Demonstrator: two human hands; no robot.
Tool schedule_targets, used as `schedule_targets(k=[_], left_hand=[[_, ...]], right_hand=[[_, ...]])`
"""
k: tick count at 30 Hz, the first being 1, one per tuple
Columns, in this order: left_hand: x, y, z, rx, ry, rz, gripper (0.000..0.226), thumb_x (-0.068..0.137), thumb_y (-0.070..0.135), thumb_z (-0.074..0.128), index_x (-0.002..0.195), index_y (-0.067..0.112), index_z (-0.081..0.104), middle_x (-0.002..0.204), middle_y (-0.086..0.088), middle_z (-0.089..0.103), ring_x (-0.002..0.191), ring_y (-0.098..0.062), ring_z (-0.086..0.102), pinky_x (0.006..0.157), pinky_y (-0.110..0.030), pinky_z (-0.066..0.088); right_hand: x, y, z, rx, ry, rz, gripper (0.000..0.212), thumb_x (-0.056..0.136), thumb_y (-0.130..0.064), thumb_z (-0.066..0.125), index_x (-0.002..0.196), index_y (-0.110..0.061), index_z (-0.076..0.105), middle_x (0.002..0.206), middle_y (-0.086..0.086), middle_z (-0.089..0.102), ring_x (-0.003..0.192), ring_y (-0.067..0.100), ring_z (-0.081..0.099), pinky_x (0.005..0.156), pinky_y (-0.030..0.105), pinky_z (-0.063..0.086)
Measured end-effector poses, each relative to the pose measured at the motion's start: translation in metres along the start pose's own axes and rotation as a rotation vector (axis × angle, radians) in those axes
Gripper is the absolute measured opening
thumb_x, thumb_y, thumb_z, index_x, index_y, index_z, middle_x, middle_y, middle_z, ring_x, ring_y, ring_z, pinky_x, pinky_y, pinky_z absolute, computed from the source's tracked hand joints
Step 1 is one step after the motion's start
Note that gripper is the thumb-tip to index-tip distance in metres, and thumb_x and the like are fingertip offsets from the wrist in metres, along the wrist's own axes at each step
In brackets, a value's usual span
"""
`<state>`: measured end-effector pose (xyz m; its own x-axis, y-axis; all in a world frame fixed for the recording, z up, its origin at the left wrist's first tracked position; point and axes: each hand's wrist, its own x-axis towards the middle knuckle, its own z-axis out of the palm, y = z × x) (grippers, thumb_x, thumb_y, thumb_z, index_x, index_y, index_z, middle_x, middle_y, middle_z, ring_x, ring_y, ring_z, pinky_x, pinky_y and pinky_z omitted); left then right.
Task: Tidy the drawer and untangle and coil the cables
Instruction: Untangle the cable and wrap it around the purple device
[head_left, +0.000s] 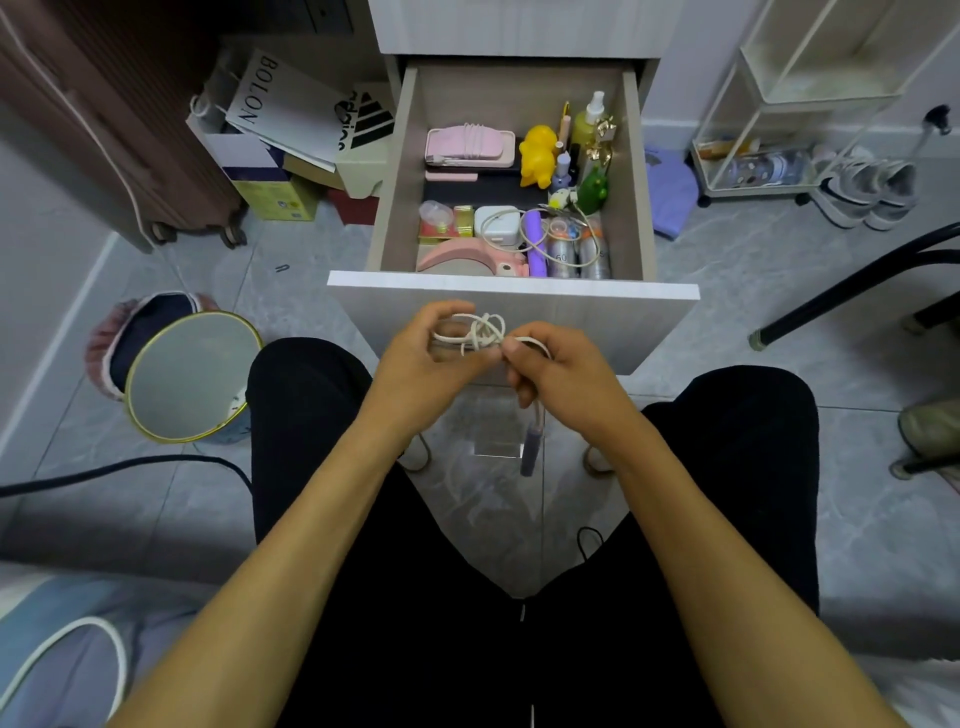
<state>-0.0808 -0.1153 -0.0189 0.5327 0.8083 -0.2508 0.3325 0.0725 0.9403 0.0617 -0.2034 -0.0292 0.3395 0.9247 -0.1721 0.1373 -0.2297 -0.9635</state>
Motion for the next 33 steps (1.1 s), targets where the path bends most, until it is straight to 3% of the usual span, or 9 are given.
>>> schedule_targets(k=[3,8,10,13,16,20,26,29,33], left_hand=[[-0.001,0.000,0.003,0.040,-0.013,0.054,0.036,0.080,0.015,0.079,0.110,0.026,0.062,0.101,0.010,0.071,0.090,-0.005,0.069,0.081,-0.025,0.056],[0.000,0.005,-0.002,-0.063,0.028,-0.014,0.028,0.085,-0.006,0.063,0.100,0.017,0.068,0.072,0.003,0.072,0.052,-0.015,0.060,0.056,-0.027,0.053],[0.001,0.006,-0.007,-0.080,0.054,-0.057,0.028,0.084,-0.005,0.064,0.103,0.014,0.066,0.067,0.000,0.070,0.048,-0.014,0.056,0.059,-0.032,0.054],[0.004,0.009,-0.018,-0.159,0.097,-0.135,0.026,0.084,-0.001,0.066,0.109,0.009,0.064,0.064,0.000,0.068,0.044,-0.010,0.050,0.064,-0.034,0.059],[0.005,0.011,-0.027,-0.217,0.051,-0.159,0.022,0.087,0.004,0.066,0.110,0.004,0.066,0.071,-0.003,0.070,0.045,-0.011,0.049,0.070,-0.037,0.059],[0.000,0.009,-0.029,-0.211,-0.021,-0.113,0.021,0.090,0.007,0.065,0.111,0.008,0.067,0.080,-0.008,0.073,0.065,-0.019,0.064,0.081,-0.041,0.059],[-0.007,0.007,-0.025,-0.132,0.107,0.023,0.019,0.090,0.006,0.067,0.105,0.012,0.057,0.068,-0.003,0.071,0.063,-0.017,0.068,0.068,-0.027,0.058],[-0.009,0.004,-0.021,-0.024,0.120,0.162,0.012,0.090,0.007,0.067,0.090,0.015,0.058,0.066,0.000,0.068,0.063,-0.017,0.068,0.065,-0.028,0.057],[-0.009,0.003,-0.022,0.019,0.125,0.252,0.016,0.090,0.005,0.067,0.085,0.020,0.062,0.072,0.002,0.069,0.065,-0.016,0.068,0.065,-0.025,0.056]], right_hand=[[0.000,-0.005,-0.006,0.082,-0.018,0.017,0.029,0.100,-0.015,0.049,0.077,-0.014,0.066,0.062,0.001,0.059,0.051,0.017,0.051,0.053,0.029,0.047],[-0.001,-0.006,-0.010,0.109,0.015,0.077,0.015,0.097,-0.016,0.055,0.088,-0.012,0.066,0.065,0.001,0.063,0.049,0.013,0.049,0.051,0.026,0.043],[-0.002,-0.007,-0.013,0.077,0.044,0.056,0.006,0.091,-0.017,0.065,0.097,-0.018,0.065,0.072,0.002,0.062,0.053,0.008,0.051,0.054,0.024,0.045],[-0.002,-0.005,-0.016,-0.123,0.067,-0.056,0.023,0.085,-0.015,0.073,0.104,-0.022,0.063,0.081,-0.004,0.058,0.057,0.002,0.049,0.059,0.016,0.044],[-0.002,-0.001,-0.014,-0.285,0.141,-0.174,0.016,0.085,-0.015,0.072,0.099,-0.021,0.066,0.085,-0.010,0.060,0.066,0.001,0.052,0.062,0.010,0.041],[0.000,0.002,-0.007,-0.382,0.195,-0.312,0.009,0.090,-0.016,0.065,0.097,-0.015,0.071,0.088,-0.007,0.065,0.074,-0.001,0.054,0.066,0.007,0.039],[-0.002,0.000,0.003,-0.301,0.182,-0.254,0.012,0.093,-0.021,0.062,0.102,-0.017,0.069,0.085,-0.006,0.066,0.073,0.013,0.060,0.062,0.025,0.052],[-0.001,-0.004,0.006,-0.248,0.171,-0.240,0.019,0.091,-0.021,0.066,0.109,-0.021,0.066,0.090,-0.006,0.065,0.078,0.010,0.062,0.069,0.017,0.051],[0.003,-0.006,0.005,-0.363,0.171,-0.350,0.023,0.089,-0.018,0.069,0.112,-0.018,0.066,0.105,-0.001,0.061,0.087,0.006,0.060,0.073,0.009,0.047]])
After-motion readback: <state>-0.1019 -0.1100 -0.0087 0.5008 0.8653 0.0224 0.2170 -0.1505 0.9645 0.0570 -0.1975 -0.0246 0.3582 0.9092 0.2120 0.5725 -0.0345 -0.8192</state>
